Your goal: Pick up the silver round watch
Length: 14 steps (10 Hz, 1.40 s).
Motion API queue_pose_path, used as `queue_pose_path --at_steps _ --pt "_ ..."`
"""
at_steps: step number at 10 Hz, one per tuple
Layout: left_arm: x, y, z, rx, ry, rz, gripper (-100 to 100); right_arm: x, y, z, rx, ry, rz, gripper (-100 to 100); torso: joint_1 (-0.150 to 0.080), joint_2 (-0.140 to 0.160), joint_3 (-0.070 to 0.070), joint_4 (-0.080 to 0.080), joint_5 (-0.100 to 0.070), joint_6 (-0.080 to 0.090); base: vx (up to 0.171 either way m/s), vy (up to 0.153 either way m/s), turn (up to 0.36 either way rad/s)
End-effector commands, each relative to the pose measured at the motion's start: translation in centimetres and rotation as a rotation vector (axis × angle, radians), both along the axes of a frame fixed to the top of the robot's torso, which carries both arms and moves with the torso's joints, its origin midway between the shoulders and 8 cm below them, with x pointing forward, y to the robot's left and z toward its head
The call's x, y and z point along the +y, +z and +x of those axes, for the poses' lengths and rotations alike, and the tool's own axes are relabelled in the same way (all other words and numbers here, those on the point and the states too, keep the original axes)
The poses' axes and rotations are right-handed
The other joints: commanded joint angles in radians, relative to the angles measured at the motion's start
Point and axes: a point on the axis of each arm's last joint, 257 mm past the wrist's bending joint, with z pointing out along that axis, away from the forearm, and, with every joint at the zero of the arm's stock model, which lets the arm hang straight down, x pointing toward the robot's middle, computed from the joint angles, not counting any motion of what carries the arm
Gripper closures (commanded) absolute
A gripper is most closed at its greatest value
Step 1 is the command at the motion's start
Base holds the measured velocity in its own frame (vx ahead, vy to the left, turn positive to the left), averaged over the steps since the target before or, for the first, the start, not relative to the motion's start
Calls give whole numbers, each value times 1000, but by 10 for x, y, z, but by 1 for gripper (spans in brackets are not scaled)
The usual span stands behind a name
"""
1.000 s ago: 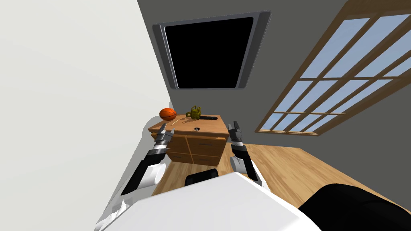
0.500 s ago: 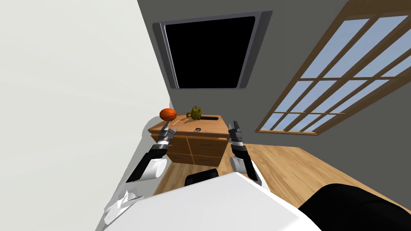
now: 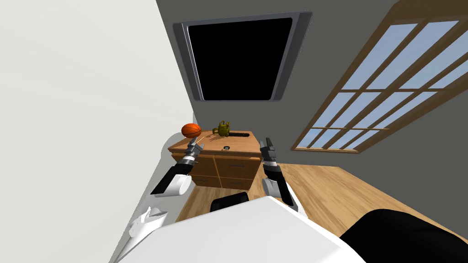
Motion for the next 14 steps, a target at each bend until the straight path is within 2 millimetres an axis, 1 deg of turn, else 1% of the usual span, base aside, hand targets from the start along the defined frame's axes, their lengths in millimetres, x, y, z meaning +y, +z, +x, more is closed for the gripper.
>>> queue_pose_path --at_steps 1,2,3,5,6,7,8,9,10,12,13,14 --pt "-7 3 12 22 -28 -4 -100 0 0 0 0 0 0 0 0 0 0 0 0 0 11 23 -31" --pt "-7 -3 13 45 -27 -1 -100 0 0 0 0 0 0 0 0 0 0 0 0 0 12 29 -27" --pt "-14 2 22 55 -54 -4 -100 0 0 0 0 0 0 0 1 0 0 0 0 0 15 39 -47" --pt "-14 -5 24 85 -54 0 -100 0 0 0 0 0 0 0 1 0 0 0 0 0 13 28 -15" --pt "-22 -1 34 103 -81 0 -100 0 0 0 0 0 0 0 0 0 0 0 0 0 10 24 -52" --pt "-22 -8 35 128 -80 4 -100 0 0 0 0 0 0 0 0 0 0 0 0 0 9 24 -36" --pt "-28 -5 43 146 -106 6 -100 0 0 0 0 0 0 0 0 0 0 0 0 0 8 26 -53" --pt "-29 -10 45 169 -106 11 -100 0 0 0 0 0 0 0 0 0 0 0 0 0 8 25 -33" --pt "-36 -6 53 184 -132 15 -100 0 0 0 0 0 0 0 0 0 0 0 0 0 10 28 -70" --pt "-36 -15 54 222 -131 23 -100 0 0 0 0 0 0 0 0 0 0 0 0 0 4 18 -12" --pt "-43 -12 63 244 -157 32 -100 0 0 0 0 0 0 0 0 1 0 0 0 0 -2 14 -65" --pt "-42 -19 63 270 -155 36 -100 0 0 0 0 0 0 0 0 1 0 0 0 0 -1 18 -50"
